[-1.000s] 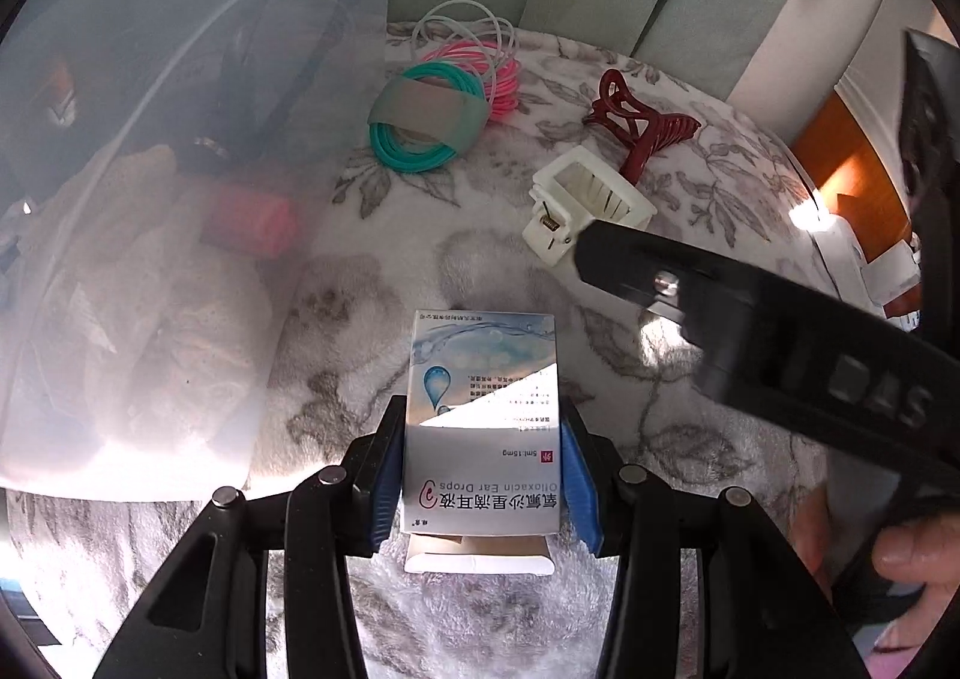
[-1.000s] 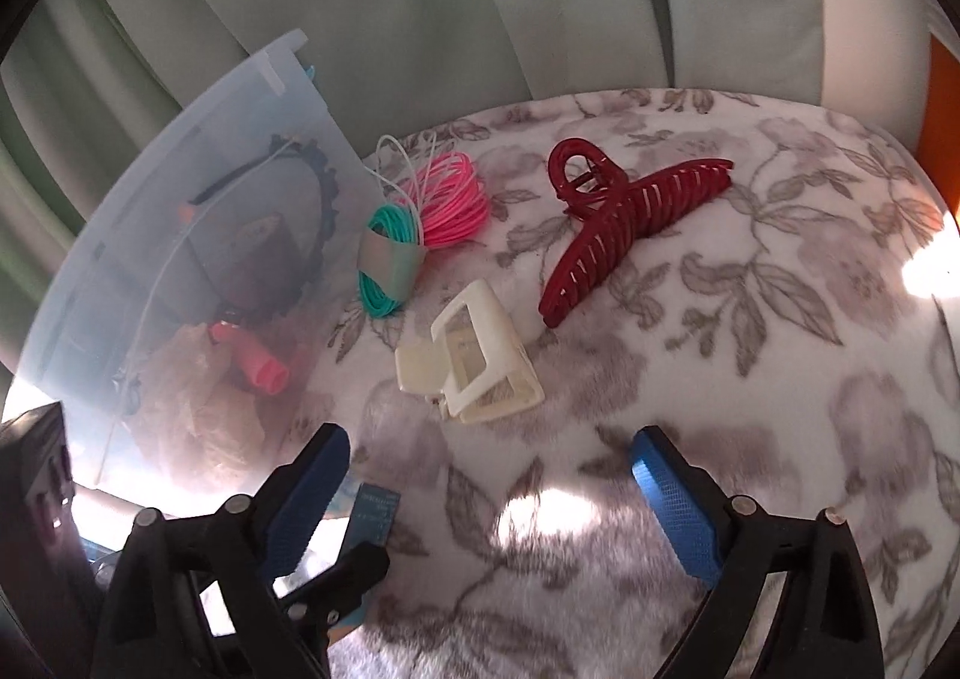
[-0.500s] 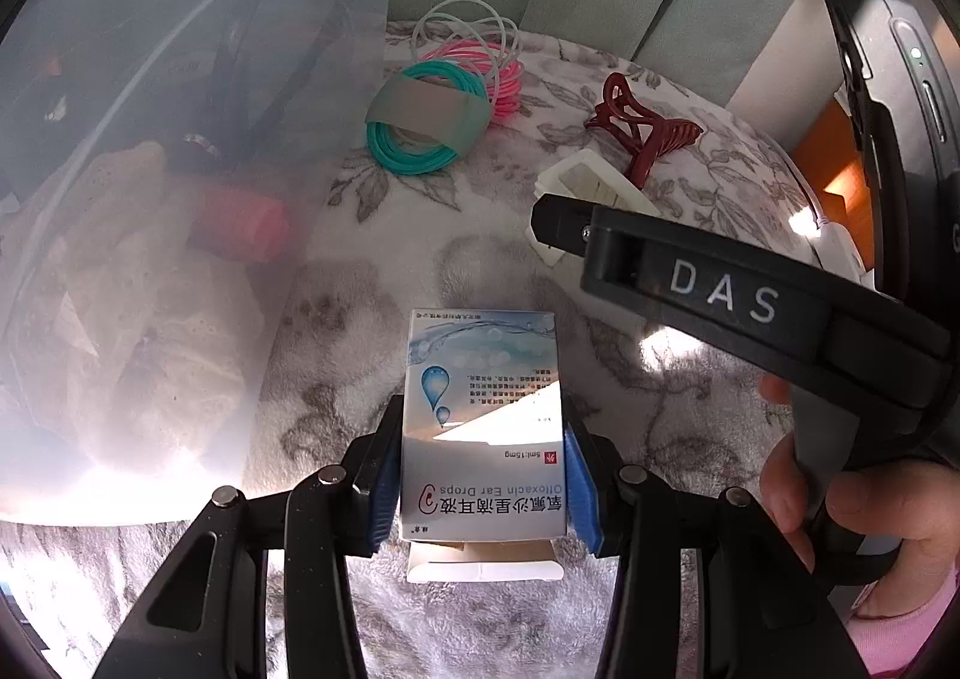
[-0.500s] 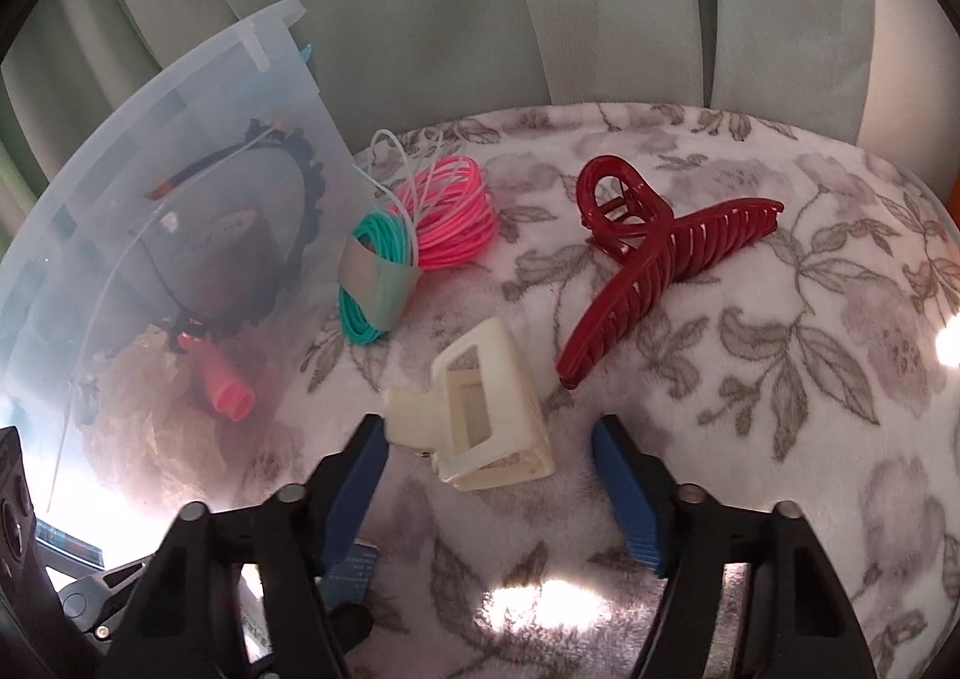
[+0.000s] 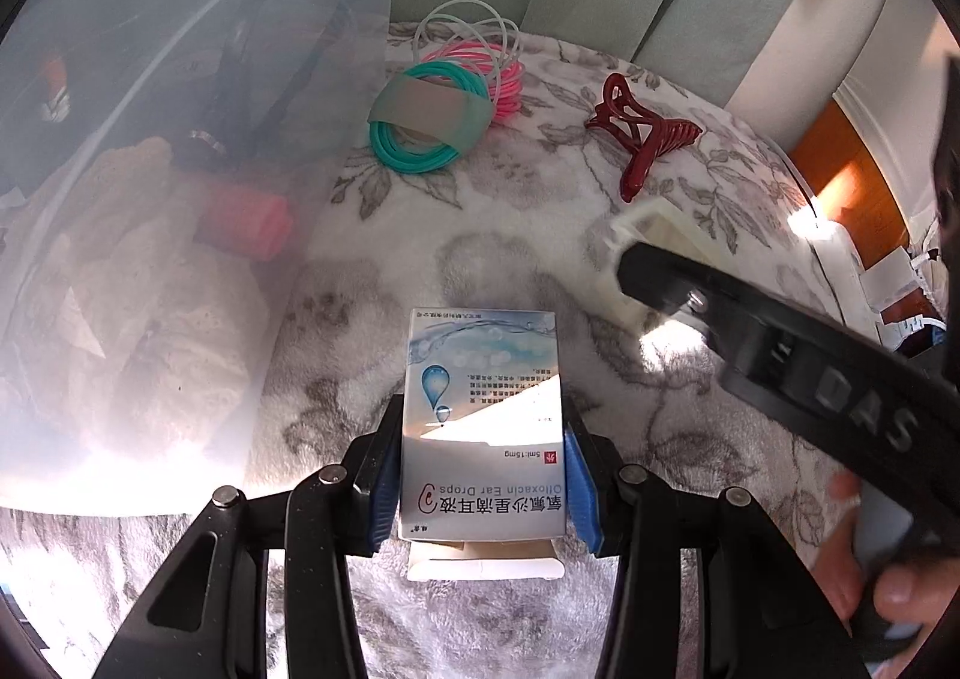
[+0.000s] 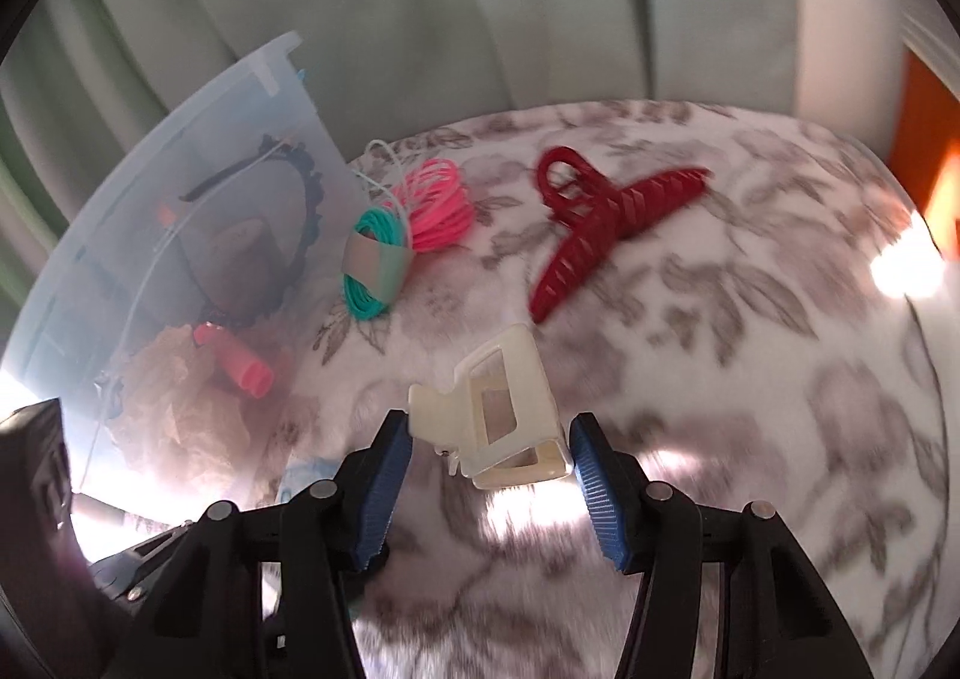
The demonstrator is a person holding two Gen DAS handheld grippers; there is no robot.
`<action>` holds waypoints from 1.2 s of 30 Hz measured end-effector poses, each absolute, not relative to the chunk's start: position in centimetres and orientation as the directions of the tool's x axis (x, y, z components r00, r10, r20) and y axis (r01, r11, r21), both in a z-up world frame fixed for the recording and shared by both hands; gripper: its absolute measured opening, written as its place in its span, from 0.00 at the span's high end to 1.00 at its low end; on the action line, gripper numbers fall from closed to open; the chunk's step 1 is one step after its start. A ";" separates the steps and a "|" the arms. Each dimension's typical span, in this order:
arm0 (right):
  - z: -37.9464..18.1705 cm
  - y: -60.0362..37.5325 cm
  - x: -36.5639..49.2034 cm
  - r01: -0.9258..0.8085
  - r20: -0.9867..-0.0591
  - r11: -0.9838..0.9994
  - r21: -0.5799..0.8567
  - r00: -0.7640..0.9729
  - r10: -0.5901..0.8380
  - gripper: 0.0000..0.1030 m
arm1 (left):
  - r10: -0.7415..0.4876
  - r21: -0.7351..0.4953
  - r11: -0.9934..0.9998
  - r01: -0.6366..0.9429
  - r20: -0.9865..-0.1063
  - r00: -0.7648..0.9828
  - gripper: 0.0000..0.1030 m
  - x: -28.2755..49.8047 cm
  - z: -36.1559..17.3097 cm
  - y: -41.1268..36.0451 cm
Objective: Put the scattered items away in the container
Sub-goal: 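Grasp the cream claw clip with the right gripper while the left gripper holds the ear-drop box, then lift the ear-drop box and cream claw clip and carry both over the clear box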
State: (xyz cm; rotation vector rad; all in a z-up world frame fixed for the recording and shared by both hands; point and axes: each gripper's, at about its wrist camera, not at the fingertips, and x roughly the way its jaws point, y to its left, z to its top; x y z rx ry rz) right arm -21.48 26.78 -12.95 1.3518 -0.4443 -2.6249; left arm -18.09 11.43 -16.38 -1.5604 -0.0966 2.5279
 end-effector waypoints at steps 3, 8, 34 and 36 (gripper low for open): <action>-12.7 27.3 -19.4 -0.037 -0.766 -0.937 0.349 -0.587 -0.262 0.44 | 0.177 -0.144 -0.984 -0.108 -0.882 -0.436 0.54 -18.2 -16.4 11.4; -11.8 28.2 -16.0 -0.090 -0.763 -0.928 0.362 -0.601 -0.239 0.44 | 0.173 -0.140 -0.984 -0.109 -0.894 -0.414 0.54 -17.6 -16.2 11.3; -4.7 31.0 -5.7 -0.202 -0.622 -0.842 0.501 -0.760 -0.188 0.52 | 0.274 -0.207 -0.960 -0.186 -0.822 -0.499 0.54 -12.0 -7.0 11.8; -3.5 31.2 -5.4 -0.198 -0.593 -0.829 0.523 -0.783 -0.187 0.52 | 0.297 -0.234 -0.954 -0.186 -0.808 -0.509 0.54 -12.1 -5.5 11.6</action>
